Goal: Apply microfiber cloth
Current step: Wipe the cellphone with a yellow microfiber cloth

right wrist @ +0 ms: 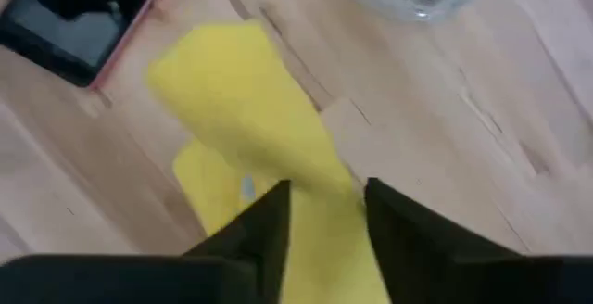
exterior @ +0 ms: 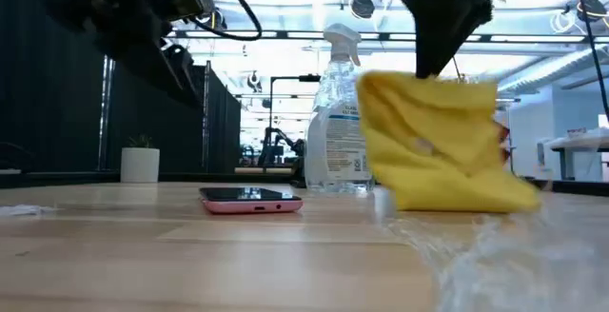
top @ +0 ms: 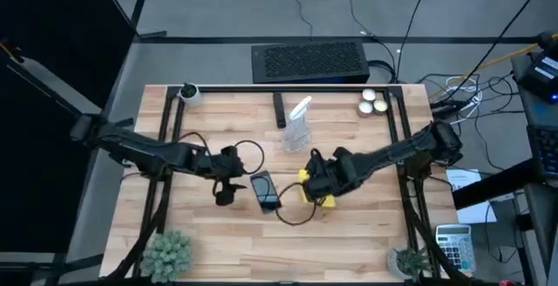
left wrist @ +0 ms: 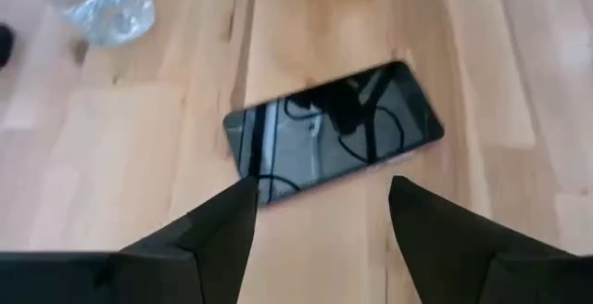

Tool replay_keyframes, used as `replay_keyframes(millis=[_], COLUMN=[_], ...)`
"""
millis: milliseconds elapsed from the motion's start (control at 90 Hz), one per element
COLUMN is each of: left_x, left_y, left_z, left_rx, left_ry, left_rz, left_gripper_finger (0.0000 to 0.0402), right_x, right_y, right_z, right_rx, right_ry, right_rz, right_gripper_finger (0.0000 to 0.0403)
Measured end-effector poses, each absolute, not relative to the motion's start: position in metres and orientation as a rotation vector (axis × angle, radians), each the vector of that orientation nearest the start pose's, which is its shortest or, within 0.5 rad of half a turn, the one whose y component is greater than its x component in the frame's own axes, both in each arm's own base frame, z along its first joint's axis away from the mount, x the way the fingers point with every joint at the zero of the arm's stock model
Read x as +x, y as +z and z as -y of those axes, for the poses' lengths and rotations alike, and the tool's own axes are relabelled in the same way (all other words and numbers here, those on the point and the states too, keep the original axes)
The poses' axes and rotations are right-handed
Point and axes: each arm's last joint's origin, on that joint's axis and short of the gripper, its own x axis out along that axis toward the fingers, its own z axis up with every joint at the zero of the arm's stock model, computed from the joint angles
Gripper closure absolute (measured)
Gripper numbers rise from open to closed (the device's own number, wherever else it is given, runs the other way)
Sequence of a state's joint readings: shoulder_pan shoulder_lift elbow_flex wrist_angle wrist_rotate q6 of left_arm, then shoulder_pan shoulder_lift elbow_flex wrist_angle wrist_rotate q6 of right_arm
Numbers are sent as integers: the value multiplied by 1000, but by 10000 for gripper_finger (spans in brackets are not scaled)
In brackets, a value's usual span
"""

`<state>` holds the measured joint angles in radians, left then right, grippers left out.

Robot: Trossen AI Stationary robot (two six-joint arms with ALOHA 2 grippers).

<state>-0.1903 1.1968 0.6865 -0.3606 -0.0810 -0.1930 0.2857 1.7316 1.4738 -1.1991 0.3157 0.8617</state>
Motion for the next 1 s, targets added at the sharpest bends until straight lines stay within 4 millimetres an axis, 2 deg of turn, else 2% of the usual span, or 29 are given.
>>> replay_keyframes(millis=[67, 122, 211, 278, 356, 422, 556, 733, 867, 1000], left_x=[222, 219, 219, 219, 226, 231, 242, 248, 251, 253], left_y=[203, 196, 177, 162, 152, 140, 119, 108, 108, 108], left_z=[43, 45, 50, 53, 56, 57, 57, 58, 56, 51], left_rx=[-67, -79, -116, -141, -155, -141, -107, -99, -71, -81], left_ry=[-18, -16, -16, -14, -24, -22, -17, 4, 16, 37], left_rz=[-898, -903, -893, -872, -815, -831, -882, -879, -845, -839], left_gripper_finger=[175, 175, 175, 175, 175, 175, 175, 175, 175, 175], right_x=[314, 317, 332, 347, 361, 372, 387, 400, 412, 415], right_y=[269, 275, 281, 278, 262, 240, 192, 147, 130, 127], right_z=[-78, -78, -89, -102, -114, -120, -122, -120, -122, -124], right_rx=[306, 321, 323, 320, 320, 338, 351, 364, 381, 367], right_ry=[-550, -513, -405, -297, -224, -199, -257, -320, -287, -266], right_rz=[-1267, -1212, -1047, -936, -893, -910, -996, -1054, -1009, -985], right_gripper_finger=[220, 202, 185, 181, 180, 184, 193, 197, 197, 197])
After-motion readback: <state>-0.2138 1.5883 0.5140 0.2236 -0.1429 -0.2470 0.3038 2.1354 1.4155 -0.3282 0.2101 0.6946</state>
